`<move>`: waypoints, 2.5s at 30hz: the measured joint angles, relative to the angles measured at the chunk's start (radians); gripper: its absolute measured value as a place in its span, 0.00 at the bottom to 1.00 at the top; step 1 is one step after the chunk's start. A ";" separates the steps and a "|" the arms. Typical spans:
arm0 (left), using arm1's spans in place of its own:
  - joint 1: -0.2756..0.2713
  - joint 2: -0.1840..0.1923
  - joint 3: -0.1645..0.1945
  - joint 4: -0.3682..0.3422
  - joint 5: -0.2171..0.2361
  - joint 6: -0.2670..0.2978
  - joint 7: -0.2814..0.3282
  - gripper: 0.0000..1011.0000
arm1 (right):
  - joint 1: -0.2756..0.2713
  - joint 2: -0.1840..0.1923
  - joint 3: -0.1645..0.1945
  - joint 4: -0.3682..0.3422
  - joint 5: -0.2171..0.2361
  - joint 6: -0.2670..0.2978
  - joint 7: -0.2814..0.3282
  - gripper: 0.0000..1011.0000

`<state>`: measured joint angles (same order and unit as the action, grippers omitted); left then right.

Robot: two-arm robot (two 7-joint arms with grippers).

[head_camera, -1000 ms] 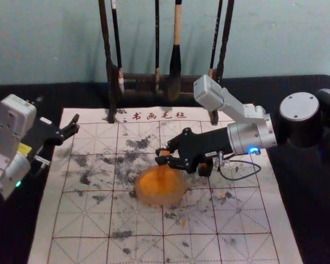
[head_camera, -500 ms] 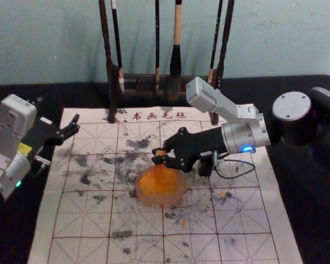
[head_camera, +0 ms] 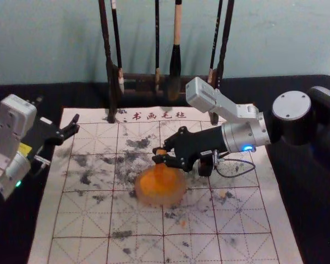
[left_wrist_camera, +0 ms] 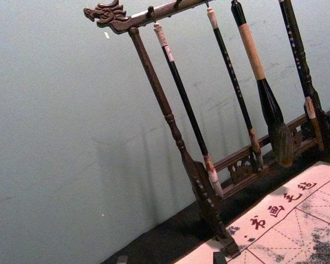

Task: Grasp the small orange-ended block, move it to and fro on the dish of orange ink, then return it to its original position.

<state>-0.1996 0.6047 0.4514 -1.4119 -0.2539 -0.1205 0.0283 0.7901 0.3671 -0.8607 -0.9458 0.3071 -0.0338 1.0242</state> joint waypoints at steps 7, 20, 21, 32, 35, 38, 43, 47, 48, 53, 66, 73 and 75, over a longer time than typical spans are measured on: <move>0.000 0.000 0.000 0.000 0.000 0.000 0.000 0.99 | -0.006 0.012 0.007 -0.015 0.000 0.000 -0.001 0.13; 0.000 0.000 0.000 0.000 0.000 0.000 0.000 0.99 | -0.025 0.046 0.009 -0.053 -0.003 -0.001 0.000 0.13; 0.000 0.000 0.000 0.000 0.000 0.000 0.000 0.99 | -0.027 0.048 0.010 -0.055 -0.003 -0.001 0.000 0.13; 0.000 0.000 0.000 0.000 0.000 0.000 0.000 0.99 | -0.051 0.082 0.015 -0.107 0.010 -0.001 0.007 0.13; 0.000 0.000 0.000 0.000 0.000 0.000 0.000 0.99 | -0.058 0.091 0.013 -0.121 0.012 -0.001 0.011 0.13; 0.000 0.000 0.000 0.000 0.000 0.000 0.000 0.99 | -0.064 0.101 0.009 -0.136 0.013 -0.001 0.016 0.13; 0.000 0.000 0.000 0.000 0.000 0.000 0.000 0.99 | -0.072 0.113 0.003 -0.159 0.016 -0.001 0.023 0.13; 0.000 0.000 0.000 0.000 0.000 0.000 0.000 0.99 | -0.076 0.118 0.000 -0.172 0.021 -0.001 0.027 0.13; 0.000 0.000 0.000 0.000 0.000 0.000 0.000 0.99 | -0.076 0.119 -0.001 -0.175 0.022 -0.001 0.028 0.13; 0.000 0.000 0.000 0.000 0.000 0.000 0.000 0.99 | -0.077 0.118 -0.006 -0.187 0.029 -0.001 0.033 0.13; 0.000 0.000 0.000 0.000 0.000 0.000 0.000 0.99 | -0.061 0.091 -0.026 -0.162 0.026 -0.008 0.035 0.13; 0.000 0.000 0.000 0.000 0.000 0.000 0.000 0.99 | -0.052 0.076 -0.031 -0.146 0.026 -0.013 0.036 0.13; 0.000 0.000 0.000 0.000 0.000 0.000 0.000 0.99 | -0.049 0.071 -0.033 -0.140 0.026 -0.016 0.036 0.13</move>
<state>-0.1995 0.6047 0.4513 -1.4120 -0.2539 -0.1205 0.0283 0.7407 0.4377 -0.8933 -1.0854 0.3328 -0.0495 1.0606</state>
